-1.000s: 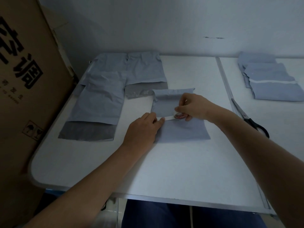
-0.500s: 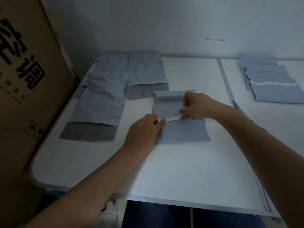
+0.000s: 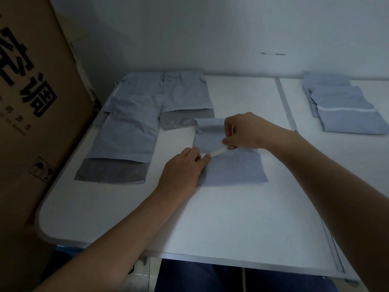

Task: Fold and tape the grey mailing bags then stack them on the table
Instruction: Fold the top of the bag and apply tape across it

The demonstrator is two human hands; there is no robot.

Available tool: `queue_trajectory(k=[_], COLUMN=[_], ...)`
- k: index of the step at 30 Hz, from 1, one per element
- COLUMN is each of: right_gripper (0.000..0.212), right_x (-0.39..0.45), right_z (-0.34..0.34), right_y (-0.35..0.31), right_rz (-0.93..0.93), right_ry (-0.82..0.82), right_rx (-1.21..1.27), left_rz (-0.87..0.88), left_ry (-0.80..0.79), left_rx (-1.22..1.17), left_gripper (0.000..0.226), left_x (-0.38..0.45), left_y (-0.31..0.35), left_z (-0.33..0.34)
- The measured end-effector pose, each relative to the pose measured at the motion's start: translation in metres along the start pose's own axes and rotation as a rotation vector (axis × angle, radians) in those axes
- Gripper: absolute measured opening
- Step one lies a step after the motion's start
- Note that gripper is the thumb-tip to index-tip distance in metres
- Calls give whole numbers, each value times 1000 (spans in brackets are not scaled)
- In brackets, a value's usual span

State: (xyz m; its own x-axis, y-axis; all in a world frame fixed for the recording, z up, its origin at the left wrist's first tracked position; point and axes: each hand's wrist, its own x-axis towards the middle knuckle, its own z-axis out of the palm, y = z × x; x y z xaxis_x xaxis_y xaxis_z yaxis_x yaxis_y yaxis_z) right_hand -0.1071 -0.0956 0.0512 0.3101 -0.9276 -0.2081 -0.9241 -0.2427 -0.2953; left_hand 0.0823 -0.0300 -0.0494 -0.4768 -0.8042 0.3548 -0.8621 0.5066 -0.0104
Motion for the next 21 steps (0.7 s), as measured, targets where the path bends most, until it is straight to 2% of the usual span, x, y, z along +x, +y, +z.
queue_trajectory(k=[21], right_gripper=[12], right_x=[0], right_z=[17], right_y=[13], right_rz=[55], right_ry=[-29], right_rx=[-13], left_rz=[6], left_ry=[-27], left_rx=[12], left_gripper=[49], left_x=[1], left_y=[0], left_z=[-2])
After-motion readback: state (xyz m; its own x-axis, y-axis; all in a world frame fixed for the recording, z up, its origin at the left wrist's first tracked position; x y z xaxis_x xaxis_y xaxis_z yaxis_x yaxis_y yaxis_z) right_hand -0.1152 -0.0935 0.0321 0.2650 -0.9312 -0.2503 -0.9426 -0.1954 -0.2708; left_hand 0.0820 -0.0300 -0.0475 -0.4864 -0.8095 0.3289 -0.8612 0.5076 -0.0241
